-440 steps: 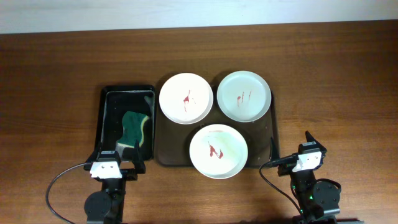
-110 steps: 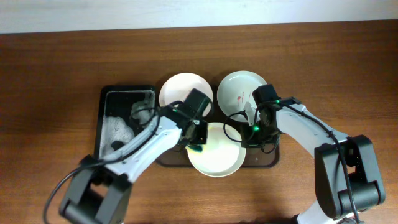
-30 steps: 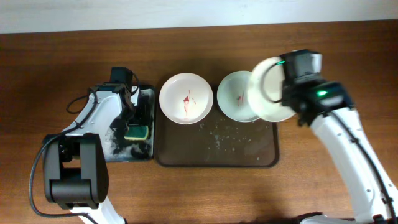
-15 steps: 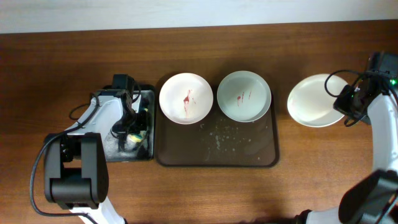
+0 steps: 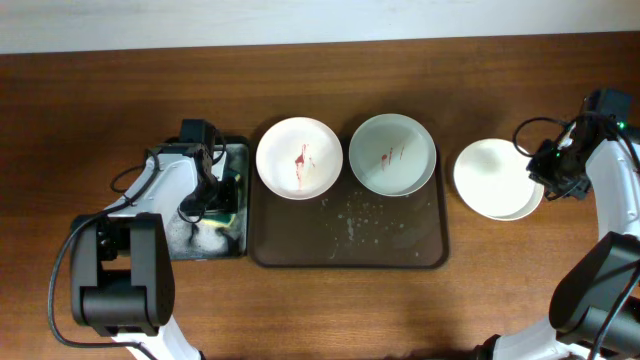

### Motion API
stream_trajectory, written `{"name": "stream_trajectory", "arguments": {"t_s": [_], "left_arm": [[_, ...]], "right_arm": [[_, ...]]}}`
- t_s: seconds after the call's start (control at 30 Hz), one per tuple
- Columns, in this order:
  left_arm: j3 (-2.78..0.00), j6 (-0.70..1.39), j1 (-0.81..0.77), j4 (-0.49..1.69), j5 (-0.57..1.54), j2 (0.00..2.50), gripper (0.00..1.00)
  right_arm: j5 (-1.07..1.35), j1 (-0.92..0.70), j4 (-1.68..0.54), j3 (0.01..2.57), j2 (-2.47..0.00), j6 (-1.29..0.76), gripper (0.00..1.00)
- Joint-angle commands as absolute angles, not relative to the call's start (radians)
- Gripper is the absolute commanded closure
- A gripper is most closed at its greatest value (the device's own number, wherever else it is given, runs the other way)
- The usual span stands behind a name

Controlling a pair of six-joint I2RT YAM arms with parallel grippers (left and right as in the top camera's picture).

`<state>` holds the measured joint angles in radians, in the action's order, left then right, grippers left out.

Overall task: Clean dirty plates on tray and stack at the side
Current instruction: 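Lift the cleaned plate with right gripper and set it right of tray, then grasp the left plate rim with right gripper and drag it forward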

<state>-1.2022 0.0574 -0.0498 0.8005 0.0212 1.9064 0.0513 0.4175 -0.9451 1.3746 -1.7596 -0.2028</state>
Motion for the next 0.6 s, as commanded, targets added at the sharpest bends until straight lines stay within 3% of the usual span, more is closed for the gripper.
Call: {"name": "stream_trajectory", "arguments": {"t_s": [0.0,0.1,0.43,0.57], "left_arm": [[-1.244,0.055,-0.044,0.840,0.022,1.897,0.32],[-1.292,0.056,-0.045,0.863,0.022,1.884,0.25],[-1.296,0.056,-0.045,0.878,0.022,1.875,0.20],[-1.296,0.056,-0.045,0.877,0.022,1.875,0.18]], "right_arm": [[0.315,0.397,-0.943,1.393,-1.760,-0.097,0.54],[0.421,0.338,-0.955,1.394,-1.760,-0.042,0.47],[0.434,-0.065,-0.891,1.393,-1.761,0.007,0.42],[0.413,-0.205,-0.797,1.393,-1.761,-0.057,0.34]]}}
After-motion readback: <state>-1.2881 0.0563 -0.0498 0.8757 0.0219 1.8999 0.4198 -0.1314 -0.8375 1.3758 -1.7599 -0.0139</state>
